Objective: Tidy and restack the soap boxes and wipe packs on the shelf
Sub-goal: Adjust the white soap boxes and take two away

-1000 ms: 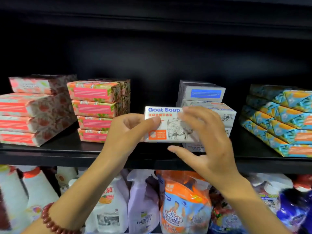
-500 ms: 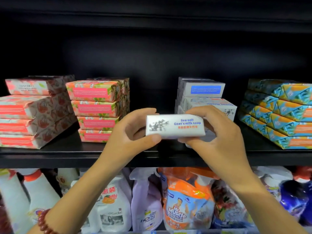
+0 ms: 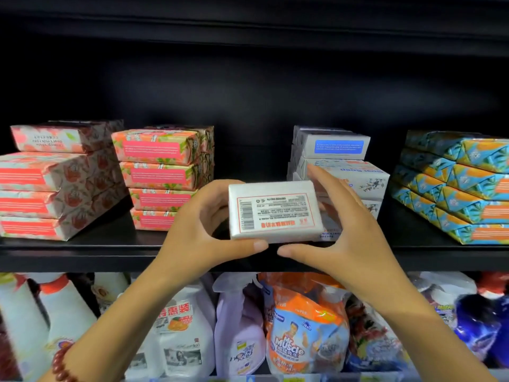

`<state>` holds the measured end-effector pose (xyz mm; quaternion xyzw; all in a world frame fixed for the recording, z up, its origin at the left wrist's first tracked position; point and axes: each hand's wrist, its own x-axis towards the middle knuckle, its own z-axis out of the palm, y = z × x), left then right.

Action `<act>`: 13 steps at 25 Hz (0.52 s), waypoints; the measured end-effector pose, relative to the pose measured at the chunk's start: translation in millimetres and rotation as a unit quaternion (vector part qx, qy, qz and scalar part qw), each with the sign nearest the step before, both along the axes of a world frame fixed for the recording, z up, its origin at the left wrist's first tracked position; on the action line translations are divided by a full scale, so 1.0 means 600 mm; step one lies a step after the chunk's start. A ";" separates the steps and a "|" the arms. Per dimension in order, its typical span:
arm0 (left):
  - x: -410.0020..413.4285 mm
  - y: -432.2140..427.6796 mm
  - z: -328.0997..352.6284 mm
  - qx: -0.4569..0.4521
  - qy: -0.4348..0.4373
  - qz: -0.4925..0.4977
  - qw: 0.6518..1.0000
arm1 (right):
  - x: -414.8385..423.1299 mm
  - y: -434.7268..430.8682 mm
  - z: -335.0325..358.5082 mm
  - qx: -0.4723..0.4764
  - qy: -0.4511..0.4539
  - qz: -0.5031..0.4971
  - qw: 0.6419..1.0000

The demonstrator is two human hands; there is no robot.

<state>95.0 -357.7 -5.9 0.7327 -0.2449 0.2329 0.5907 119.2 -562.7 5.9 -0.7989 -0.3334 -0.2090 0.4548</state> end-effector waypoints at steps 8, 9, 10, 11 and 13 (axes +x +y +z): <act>0.007 0.016 -0.010 0.101 -0.078 0.014 0.992 | 0.009 0.012 0.015 0.114 0.091 0.081 0.986; 0.006 0.020 -0.011 0.106 -0.070 0.014 0.992 | 0.009 0.016 0.010 0.136 0.087 0.087 0.983; 0.005 0.024 -0.011 0.105 -0.051 0.007 0.993 | 0.009 0.020 0.004 0.148 0.072 0.083 0.983; 0.003 0.026 -0.011 0.097 -0.025 -0.005 0.995 | 0.010 0.023 -0.002 0.150 0.049 0.070 0.985; 0.001 0.024 -0.009 0.059 0.027 -0.014 0.998 | 0.012 0.031 -0.008 0.150 0.011 0.049 0.987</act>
